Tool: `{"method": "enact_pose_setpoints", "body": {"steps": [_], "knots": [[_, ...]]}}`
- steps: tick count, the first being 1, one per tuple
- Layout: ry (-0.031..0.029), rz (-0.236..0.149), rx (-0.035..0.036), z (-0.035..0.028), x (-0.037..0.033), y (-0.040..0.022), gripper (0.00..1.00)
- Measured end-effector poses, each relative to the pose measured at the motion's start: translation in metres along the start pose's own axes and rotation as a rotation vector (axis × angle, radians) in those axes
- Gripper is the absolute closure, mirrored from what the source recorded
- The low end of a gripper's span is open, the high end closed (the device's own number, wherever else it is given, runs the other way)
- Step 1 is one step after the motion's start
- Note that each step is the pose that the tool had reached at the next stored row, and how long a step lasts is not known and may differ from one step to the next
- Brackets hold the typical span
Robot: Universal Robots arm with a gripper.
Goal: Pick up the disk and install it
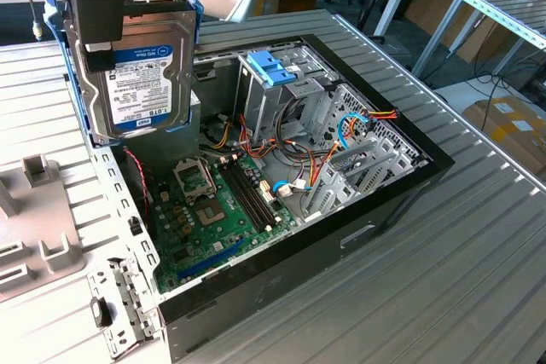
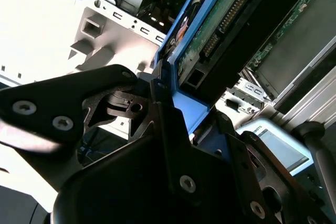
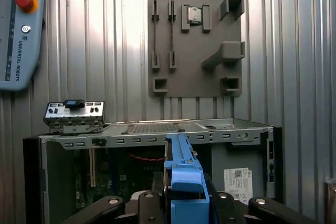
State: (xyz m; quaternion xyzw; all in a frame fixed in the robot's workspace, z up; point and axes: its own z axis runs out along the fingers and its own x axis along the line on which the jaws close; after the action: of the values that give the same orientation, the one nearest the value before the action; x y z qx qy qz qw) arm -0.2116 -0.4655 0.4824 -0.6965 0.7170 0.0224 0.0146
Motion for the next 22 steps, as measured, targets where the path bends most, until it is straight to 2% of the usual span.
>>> {"method": "enact_pose_setpoints", "body": {"steps": [22], "knots": [[0.0,0.0,0.0,0.001,0.006,-0.0117,0.63]]}}
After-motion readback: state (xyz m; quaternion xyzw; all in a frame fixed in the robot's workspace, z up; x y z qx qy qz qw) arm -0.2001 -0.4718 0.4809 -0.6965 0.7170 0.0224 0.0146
